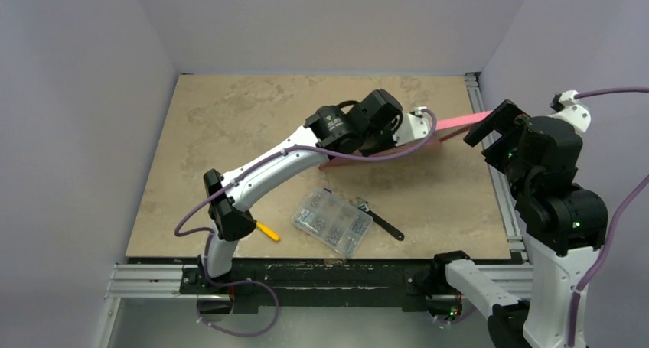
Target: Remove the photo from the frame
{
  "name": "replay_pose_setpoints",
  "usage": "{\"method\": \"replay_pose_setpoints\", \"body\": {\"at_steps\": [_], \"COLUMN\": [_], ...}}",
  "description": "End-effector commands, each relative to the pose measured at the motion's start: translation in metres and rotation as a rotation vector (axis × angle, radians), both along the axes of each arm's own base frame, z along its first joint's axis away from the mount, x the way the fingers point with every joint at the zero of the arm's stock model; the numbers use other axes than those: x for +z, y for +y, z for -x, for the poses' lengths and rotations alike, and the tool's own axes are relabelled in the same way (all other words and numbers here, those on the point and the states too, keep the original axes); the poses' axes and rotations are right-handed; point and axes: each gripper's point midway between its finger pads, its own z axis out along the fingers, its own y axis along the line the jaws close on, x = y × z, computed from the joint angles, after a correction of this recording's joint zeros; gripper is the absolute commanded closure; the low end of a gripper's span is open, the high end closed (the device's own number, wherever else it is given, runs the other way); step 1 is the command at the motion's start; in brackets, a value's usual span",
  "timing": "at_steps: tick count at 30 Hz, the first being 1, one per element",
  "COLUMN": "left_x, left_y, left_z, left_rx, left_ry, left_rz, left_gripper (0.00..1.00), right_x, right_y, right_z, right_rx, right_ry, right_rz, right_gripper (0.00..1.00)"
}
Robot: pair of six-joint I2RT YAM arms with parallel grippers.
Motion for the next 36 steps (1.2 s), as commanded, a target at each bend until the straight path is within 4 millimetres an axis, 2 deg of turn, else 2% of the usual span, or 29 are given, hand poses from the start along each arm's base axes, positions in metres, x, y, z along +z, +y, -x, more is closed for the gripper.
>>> {"method": "replay_pose_setpoints", "body": {"at_steps": [1,6,11,14,17,19,22,24,27,31,34,36], "left_x": [0.048,0.067,0.074,0.076,0.080,0.079,0.079,0.079,0.078,0.076,0.069,0.063], "left_y": [-0.001,0.005,0.007,0.005,-0.001,-0.004,-0.006,-0.007,-0.011,-0.013,-0.015,-0.015], "left_z": [-0.004,-0.021,-0.049,-0.051,-0.048,-0.049,-0.049,-0.048,-0.044,-0.042,-0.040,-0.040], "left_rx": [-0.018,-0.021,0.001,-0.016,-0.044,-0.049,-0.047,-0.054,-0.061,-0.057,-0.059,-0.053], "left_ry": [0.114,0.155,0.191,0.233,0.260,0.274,0.279,0.288,0.309,0.335,0.361,0.372], "left_rz": [0.198,0.288,0.388,0.439,0.474,0.489,0.502,0.518,0.539,0.547,0.540,0.530], "left_gripper": [1.00,1.00,1.00,1.00,1.00,1.00,1.00,1.00,1.00,1.00,1.00,1.00], "right_x": [0.028,0.029,0.000,-0.020,-0.029,-0.027,-0.015,-0.004,-0.001,0.006,-0.006,-0.016], "right_y": [-0.006,-0.003,0.008,0.022,0.042,0.058,0.068,0.073,0.080,0.082,0.083,0.088], "right_z": [0.018,0.017,-0.001,-0.015,-0.035,-0.050,-0.070,-0.084,-0.104,-0.130,-0.146,-0.158], "right_rx": [-0.019,-0.008,0.050,0.058,0.101,0.165,0.176,0.148,0.082,0.050,0.013,0.015], "right_ry": [-0.057,-0.058,-0.013,-0.005,-0.011,-0.028,-0.075,-0.105,-0.082,-0.052,-0.011,0.033], "right_rz": [0.003,-0.019,-0.012,-0.108,-0.213,-0.254,-0.319,-0.397,-0.521,-0.533,-0.549,-0.554], "right_gripper": [0.05,0.06,0.05,0.02,0.02,0.01,0.01,0.01,0.02,0.05,0.05,0.09]}}
